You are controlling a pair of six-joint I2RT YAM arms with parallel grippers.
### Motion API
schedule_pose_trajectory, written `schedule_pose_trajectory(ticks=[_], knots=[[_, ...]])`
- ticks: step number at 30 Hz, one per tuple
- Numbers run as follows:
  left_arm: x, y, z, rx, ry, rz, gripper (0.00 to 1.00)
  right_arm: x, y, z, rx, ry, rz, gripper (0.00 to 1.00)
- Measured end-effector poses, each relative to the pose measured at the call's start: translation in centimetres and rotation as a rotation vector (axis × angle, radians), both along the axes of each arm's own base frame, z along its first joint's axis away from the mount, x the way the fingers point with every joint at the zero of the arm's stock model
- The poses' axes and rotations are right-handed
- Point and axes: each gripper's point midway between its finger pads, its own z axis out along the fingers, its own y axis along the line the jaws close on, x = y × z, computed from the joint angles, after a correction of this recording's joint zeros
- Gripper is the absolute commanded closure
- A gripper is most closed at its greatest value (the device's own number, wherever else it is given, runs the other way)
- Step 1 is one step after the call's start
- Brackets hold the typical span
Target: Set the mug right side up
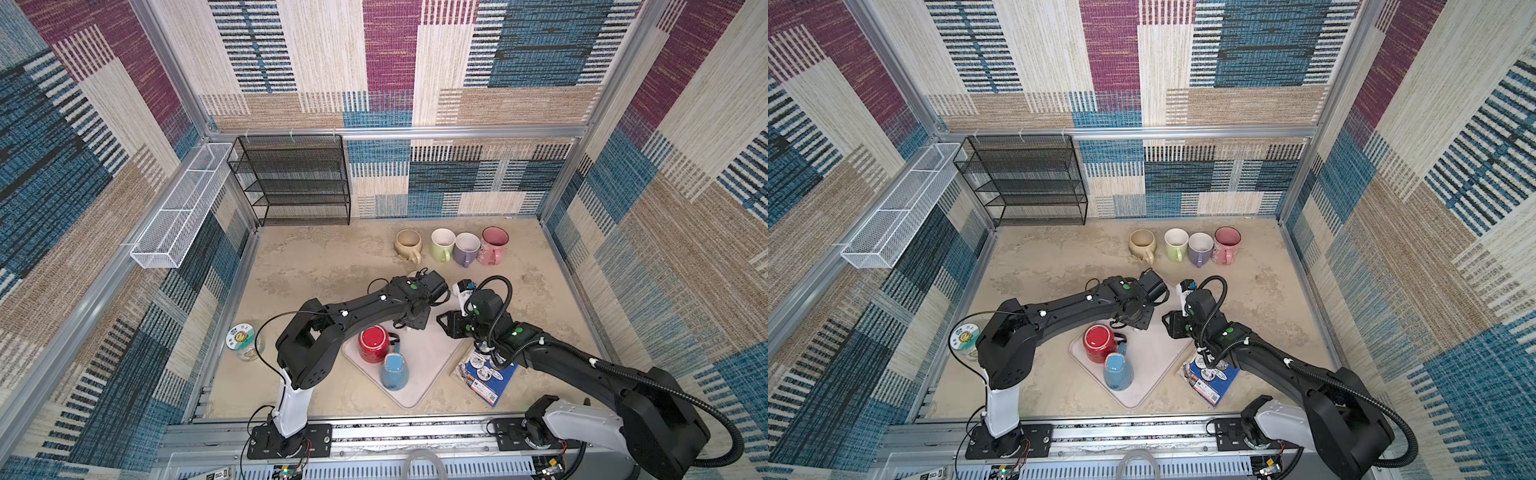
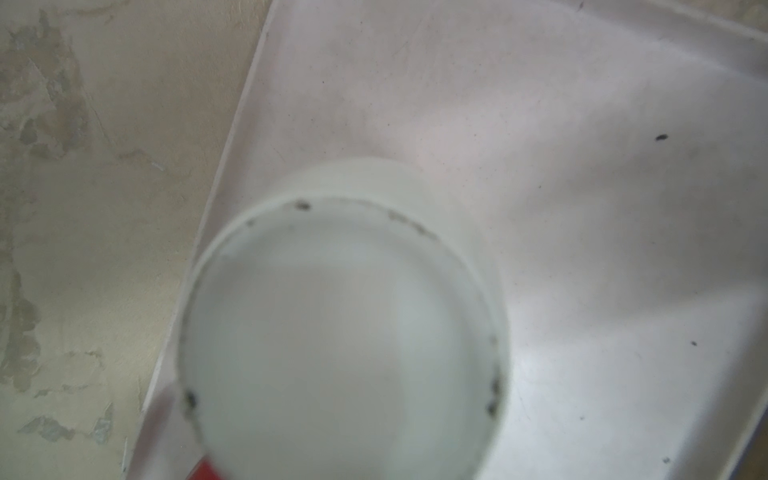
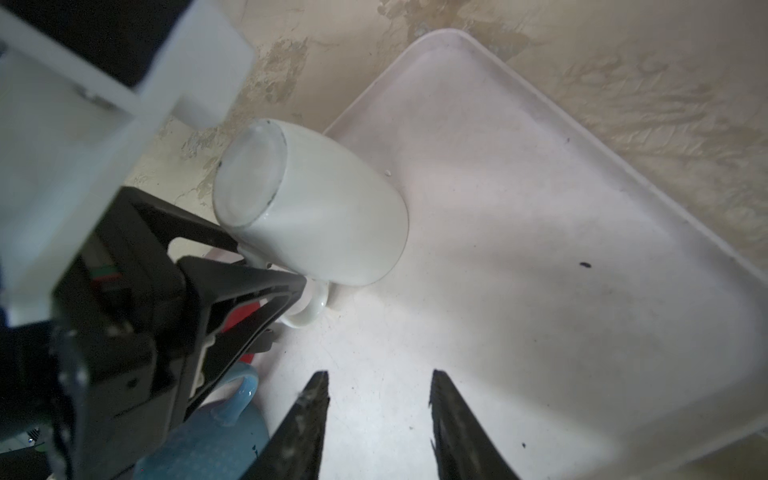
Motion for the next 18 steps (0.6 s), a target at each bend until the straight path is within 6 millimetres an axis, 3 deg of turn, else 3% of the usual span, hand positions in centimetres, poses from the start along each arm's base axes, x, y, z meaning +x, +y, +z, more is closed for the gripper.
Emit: schedule_pose_trajectory(ticks=[18], knots=[[0.67,-0.58,-0.42,0.011,0.008,0.000,0.73,-0.15,-0.05,0.66,0.007,-0.023,0.009,0.57]])
